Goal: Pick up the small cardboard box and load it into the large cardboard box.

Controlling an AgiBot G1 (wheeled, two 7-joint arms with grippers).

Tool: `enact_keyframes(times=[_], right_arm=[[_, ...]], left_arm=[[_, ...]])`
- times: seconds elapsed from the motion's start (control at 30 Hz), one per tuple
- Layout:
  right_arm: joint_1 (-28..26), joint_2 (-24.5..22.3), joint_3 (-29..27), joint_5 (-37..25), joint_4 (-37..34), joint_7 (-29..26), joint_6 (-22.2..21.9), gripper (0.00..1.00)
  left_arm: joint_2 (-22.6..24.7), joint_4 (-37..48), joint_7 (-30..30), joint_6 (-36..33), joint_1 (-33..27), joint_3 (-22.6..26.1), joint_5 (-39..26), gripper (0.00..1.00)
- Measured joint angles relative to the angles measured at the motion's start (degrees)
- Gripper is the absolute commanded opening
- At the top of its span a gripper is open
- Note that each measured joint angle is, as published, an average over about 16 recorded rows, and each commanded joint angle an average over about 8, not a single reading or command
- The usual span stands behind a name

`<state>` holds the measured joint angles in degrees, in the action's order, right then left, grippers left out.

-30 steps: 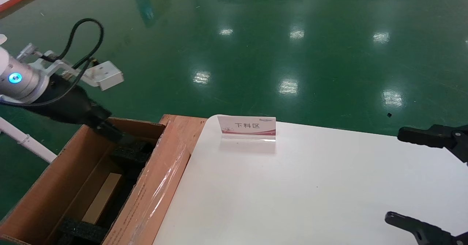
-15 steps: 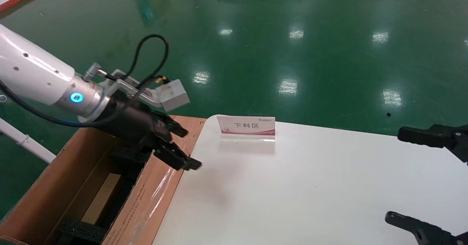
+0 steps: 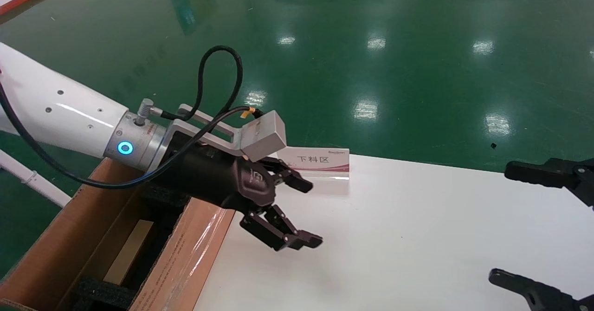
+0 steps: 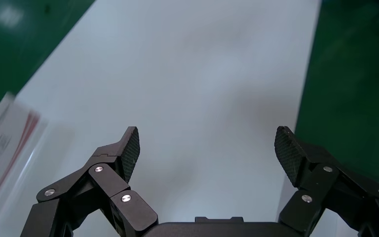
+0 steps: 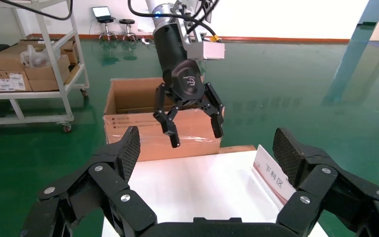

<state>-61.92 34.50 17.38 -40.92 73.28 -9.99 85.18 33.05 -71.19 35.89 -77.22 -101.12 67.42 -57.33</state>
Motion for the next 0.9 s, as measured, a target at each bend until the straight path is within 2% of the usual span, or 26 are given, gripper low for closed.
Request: enact_keyframes(times=[0.7,0.9], right_arm=[[0.1,0.2,-0.5,-0.3,0.1,-0.3,0.2,1.00],[0.1,0.2,-0.5,-0.4,0.1,-0.3,0.2,1.00]], left_arm=[[1.5,-1.8,-19.2,-6.5,30.2,-39.3,11.8,1.00],[1.7,-2.1,-22.2,-7.5,35.0,-45.5,13.7,1.00]])
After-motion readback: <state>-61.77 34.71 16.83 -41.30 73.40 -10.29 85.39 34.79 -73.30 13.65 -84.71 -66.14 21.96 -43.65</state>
